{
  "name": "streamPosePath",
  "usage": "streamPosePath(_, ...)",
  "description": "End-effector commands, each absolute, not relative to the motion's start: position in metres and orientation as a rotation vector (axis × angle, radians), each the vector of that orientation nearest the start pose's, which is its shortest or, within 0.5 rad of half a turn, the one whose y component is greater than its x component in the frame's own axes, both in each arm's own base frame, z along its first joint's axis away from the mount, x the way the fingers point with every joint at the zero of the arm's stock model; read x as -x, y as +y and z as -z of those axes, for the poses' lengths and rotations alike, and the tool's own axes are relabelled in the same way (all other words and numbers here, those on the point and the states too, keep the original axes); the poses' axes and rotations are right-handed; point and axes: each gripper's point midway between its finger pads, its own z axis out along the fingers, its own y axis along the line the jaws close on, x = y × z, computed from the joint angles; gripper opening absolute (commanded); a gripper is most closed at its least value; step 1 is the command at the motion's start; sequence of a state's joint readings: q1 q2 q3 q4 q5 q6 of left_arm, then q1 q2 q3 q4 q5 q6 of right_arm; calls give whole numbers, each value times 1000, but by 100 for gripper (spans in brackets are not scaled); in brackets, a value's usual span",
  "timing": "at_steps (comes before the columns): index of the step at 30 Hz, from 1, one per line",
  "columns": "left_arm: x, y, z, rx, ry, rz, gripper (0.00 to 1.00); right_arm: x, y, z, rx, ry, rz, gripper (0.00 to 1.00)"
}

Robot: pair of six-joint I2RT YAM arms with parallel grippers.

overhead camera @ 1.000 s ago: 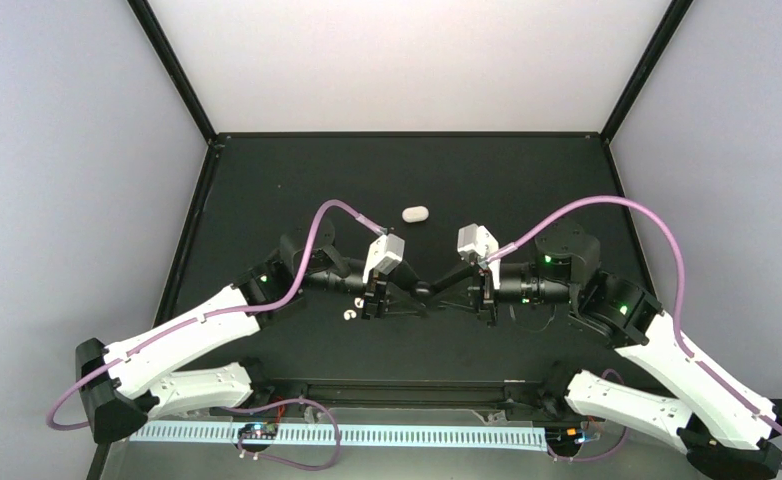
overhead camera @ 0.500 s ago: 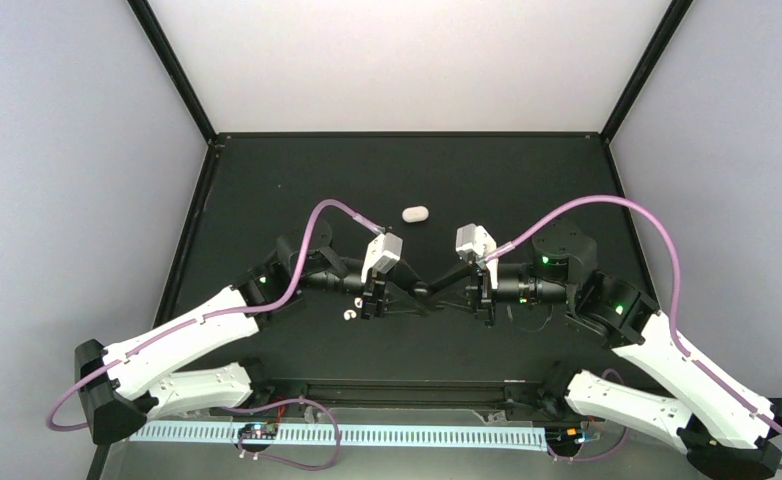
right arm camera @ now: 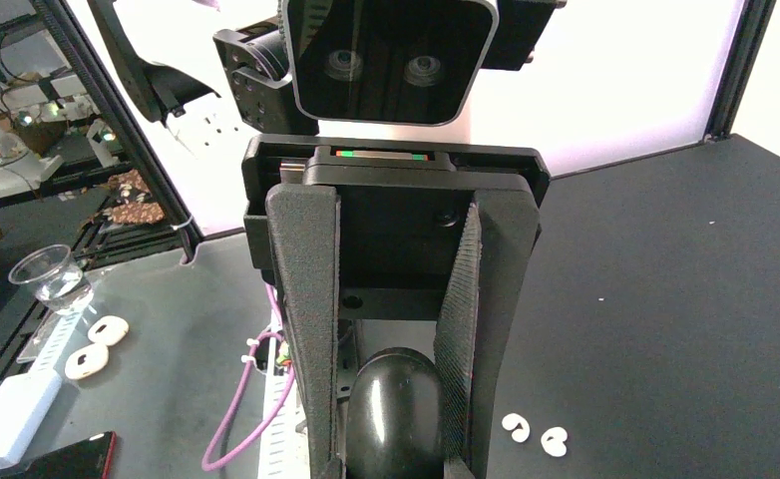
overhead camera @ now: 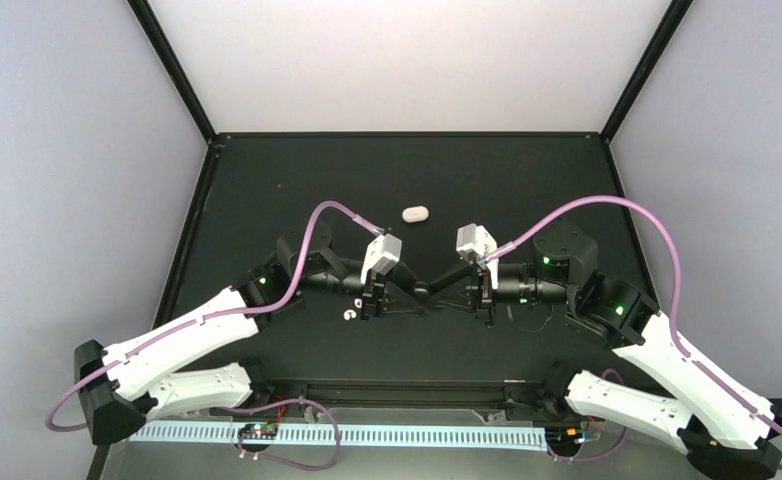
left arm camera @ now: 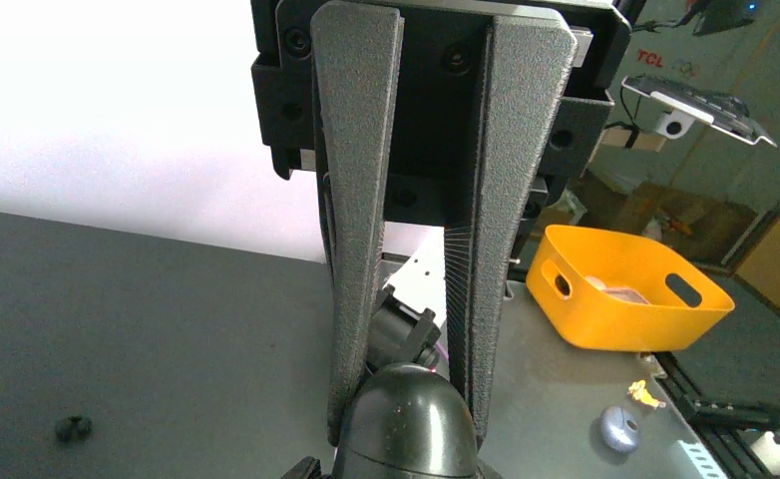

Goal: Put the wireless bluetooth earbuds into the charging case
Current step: Pick up the charging case at the center of the board, then open the charging case.

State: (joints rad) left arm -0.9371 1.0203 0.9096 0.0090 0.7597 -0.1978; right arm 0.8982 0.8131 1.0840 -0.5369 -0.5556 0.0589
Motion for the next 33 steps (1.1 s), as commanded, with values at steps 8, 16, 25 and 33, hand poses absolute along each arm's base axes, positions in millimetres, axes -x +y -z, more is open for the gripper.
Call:
streamPosePath(8, -96, -333, -363, -1231, 1354, 1456, 24, -94, 269, -377, 1159, 1541, -1184, 1)
streamPosePath(16, -95, -333, -363, -1238, 1344, 1458, 2, -94, 270, -377, 1159, 1540, -1191, 1)
streamPosePath(25, -97, -331, -362, -1229, 1345, 1431, 2, -97, 268, -382, 1127, 1543, -1177, 30)
streamPosePath(33, -107, -321, -382, -1125, 1283, 1350, 2, -107, 250, -418, 976, 1516, -1118, 74)
